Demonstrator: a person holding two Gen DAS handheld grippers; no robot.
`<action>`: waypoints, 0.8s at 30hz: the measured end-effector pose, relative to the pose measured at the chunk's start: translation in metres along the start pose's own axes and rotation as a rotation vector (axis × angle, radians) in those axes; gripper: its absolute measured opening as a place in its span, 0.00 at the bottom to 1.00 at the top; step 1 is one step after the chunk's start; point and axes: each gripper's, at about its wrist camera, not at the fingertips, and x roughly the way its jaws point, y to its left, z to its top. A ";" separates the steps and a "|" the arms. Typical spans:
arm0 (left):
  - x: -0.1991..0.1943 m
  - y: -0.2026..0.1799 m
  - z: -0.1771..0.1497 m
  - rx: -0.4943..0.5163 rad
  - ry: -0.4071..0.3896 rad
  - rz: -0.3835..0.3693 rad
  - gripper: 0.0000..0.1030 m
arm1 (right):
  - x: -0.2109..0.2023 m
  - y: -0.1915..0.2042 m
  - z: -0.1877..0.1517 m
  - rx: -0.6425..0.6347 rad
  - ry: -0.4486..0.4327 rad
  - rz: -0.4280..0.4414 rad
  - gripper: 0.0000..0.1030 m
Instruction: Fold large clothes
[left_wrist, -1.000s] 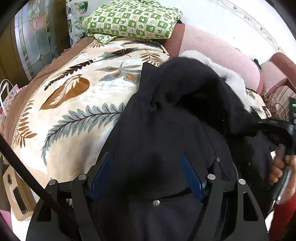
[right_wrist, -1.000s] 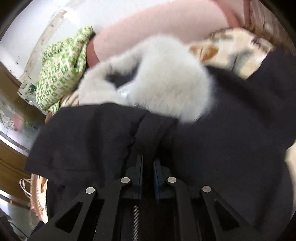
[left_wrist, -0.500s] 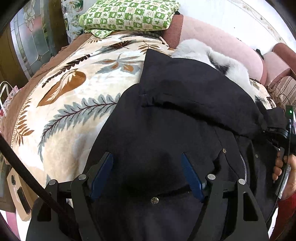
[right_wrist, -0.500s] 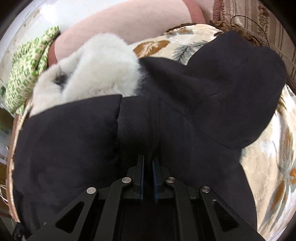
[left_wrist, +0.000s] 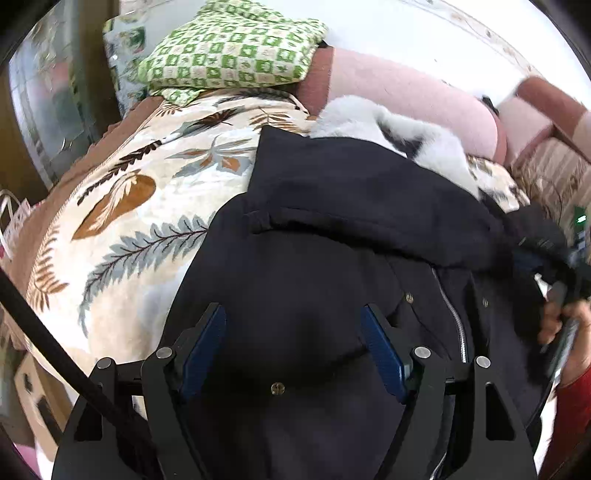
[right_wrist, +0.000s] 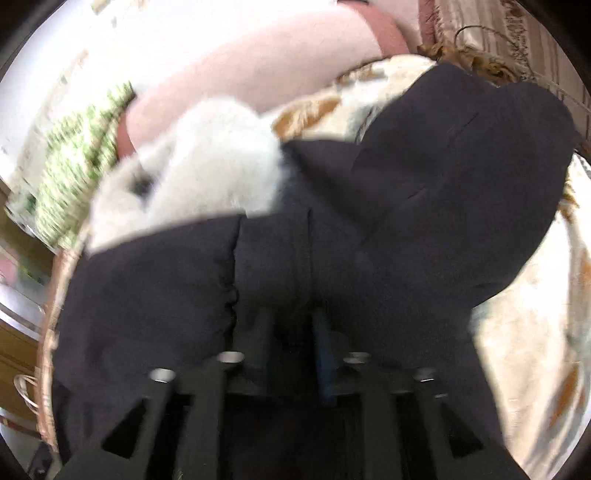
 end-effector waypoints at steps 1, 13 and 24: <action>-0.001 -0.002 0.000 0.006 0.004 -0.002 0.73 | -0.006 -0.007 0.003 0.011 -0.019 0.003 0.59; 0.015 -0.029 0.001 0.024 0.048 -0.026 0.73 | -0.064 -0.219 0.060 0.440 -0.188 -0.182 0.60; 0.043 -0.044 0.005 0.058 0.111 0.026 0.73 | -0.032 -0.285 0.101 0.636 -0.206 -0.122 0.62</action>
